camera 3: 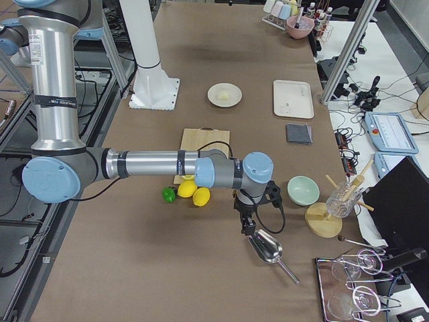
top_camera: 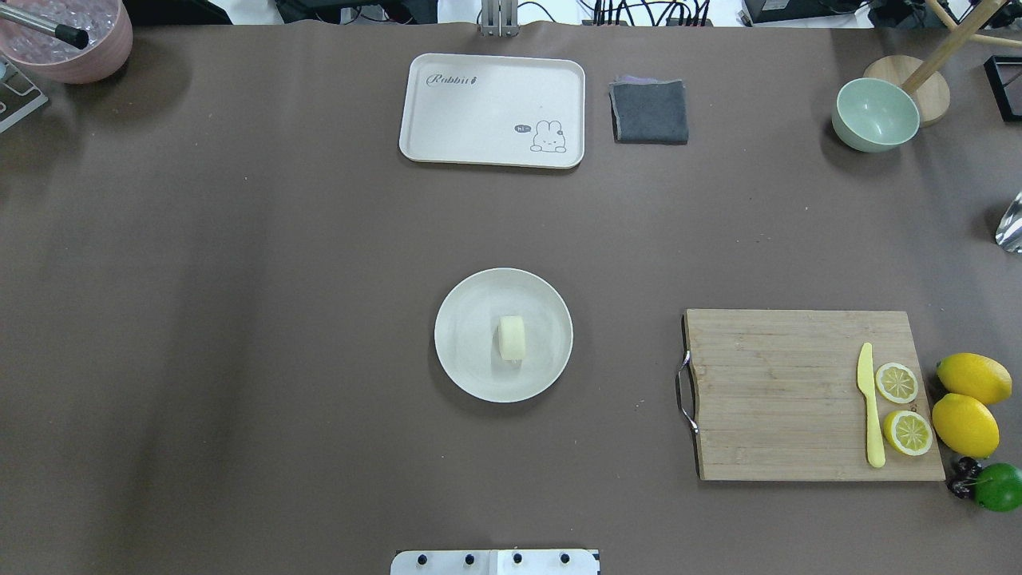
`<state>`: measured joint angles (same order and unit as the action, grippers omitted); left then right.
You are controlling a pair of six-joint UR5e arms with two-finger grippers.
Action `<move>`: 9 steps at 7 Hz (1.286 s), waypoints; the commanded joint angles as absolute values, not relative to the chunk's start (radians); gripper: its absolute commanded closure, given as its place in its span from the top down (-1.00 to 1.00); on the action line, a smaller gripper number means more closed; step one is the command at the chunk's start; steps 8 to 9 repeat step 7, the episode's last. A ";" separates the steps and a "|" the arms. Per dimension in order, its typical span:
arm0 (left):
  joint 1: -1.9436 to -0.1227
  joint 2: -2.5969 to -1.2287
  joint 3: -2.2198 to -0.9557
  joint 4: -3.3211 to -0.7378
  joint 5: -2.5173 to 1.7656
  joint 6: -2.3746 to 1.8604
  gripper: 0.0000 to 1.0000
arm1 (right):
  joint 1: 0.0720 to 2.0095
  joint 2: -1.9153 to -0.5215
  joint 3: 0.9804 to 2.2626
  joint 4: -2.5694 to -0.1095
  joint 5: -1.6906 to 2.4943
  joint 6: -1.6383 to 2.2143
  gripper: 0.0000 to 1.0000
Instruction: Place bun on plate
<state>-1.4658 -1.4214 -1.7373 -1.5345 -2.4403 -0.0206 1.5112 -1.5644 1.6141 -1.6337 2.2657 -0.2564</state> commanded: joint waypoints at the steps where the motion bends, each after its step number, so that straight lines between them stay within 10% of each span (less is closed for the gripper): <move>1: -1.466 -1.422 -1.741 -1.536 -2.387 -0.021 0.96 | 1.511 -1.562 1.615 -1.634 2.266 -0.255 1.00; 9: -1.468 -1.424 -1.749 -1.536 -2.393 -0.021 0.96 | 1.511 -1.563 1.612 -1.634 2.284 -0.255 1.00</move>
